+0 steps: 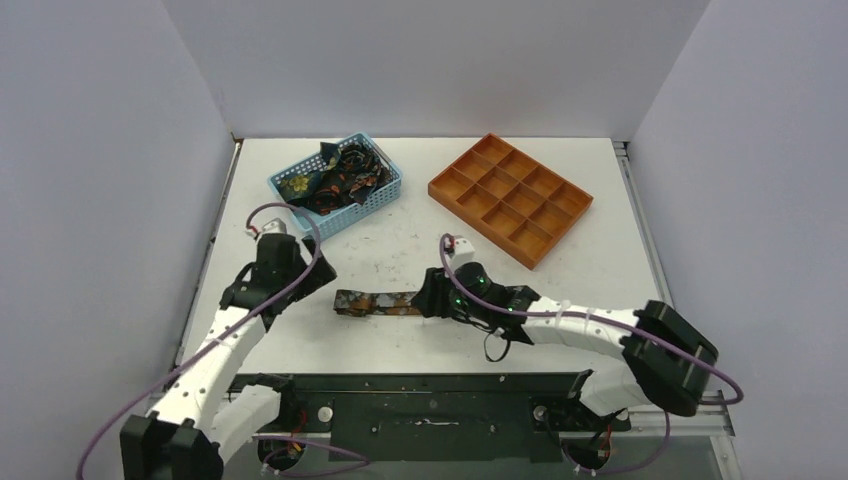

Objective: Roll the ties
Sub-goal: Roll the tie at the center of the board.

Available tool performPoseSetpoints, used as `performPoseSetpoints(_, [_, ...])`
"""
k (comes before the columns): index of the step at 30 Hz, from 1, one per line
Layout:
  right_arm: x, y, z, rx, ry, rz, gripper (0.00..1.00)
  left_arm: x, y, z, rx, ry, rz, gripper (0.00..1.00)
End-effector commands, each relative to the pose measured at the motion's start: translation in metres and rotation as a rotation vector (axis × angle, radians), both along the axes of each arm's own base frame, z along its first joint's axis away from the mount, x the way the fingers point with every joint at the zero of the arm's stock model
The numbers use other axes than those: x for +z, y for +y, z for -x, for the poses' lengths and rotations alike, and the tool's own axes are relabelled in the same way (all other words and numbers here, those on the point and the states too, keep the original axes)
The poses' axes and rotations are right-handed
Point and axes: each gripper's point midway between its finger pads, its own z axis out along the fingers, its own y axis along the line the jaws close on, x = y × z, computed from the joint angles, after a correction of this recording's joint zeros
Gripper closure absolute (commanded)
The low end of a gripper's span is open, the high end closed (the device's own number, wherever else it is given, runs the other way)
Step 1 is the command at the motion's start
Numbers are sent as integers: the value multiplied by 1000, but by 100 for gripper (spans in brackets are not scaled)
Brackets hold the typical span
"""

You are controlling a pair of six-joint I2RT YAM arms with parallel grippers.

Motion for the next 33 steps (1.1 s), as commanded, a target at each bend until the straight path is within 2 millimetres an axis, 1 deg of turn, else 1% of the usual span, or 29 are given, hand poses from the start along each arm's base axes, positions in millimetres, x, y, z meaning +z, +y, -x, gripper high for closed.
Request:
performPoseSetpoints(1, [26, 71, 0, 126, -4, -117, 53, 5, -6, -15, 30, -169, 365, 9])
performPoseSetpoints(3, [18, 92, -3, 134, 19, -99, 53, -7, 8, -12, 108, -166, 409, 5])
performPoseSetpoints(4, [14, 101, -4, 137, 34, -97, 53, -12, 13, -12, 134, -165, 427, 3])
performPoseSetpoints(5, [4, 109, -6, 134, 59, -86, 53, -17, 19, -10, 159, -160, 444, 3])
performPoseSetpoints(6, [2, 117, -9, 131, 74, -95, 53, -23, 22, -8, 182, -150, 456, 3])
performPoseSetpoints(8, [-4, 128, -12, 126, 85, -94, 53, -27, 27, -6, 208, -151, 462, 3])
performPoseSetpoints(9, [-10, 132, -14, 123, 91, -84, 53, -28, 29, -6, 219, -153, 459, 3])
performPoseSetpoints(10, [-9, 137, -15, 126, 87, -86, 52, -29, 30, -5, 224, -159, 457, 3])
performPoseSetpoints(12, [-15, 143, -18, 127, 91, -72, 53, -31, 30, -4, 228, -168, 464, 5])
performPoseSetpoints(13, [-21, 145, -19, 127, 96, -64, 53, -32, 30, -4, 235, -170, 465, 6])
performPoseSetpoints(15, [-23, 147, -23, 120, 95, -61, 54, -34, 30, -3, 241, -172, 471, 7])
performPoseSetpoints(17, [-21, 147, -25, 115, 85, -66, 54, -37, 30, -3, 242, -164, 471, 8])
performPoseSetpoints(22, [-2, 144, -27, 101, 21, -72, 51, -44, 29, -3, 240, -137, 469, 8])
performPoseSetpoints(24, [2, 145, -28, 107, 14, -69, 50, -47, 29, -3, 244, -123, 470, 8])
performPoseSetpoints(33, [1, 152, -35, 108, 24, -75, 50, -53, 35, 1, 273, -95, 440, 8])
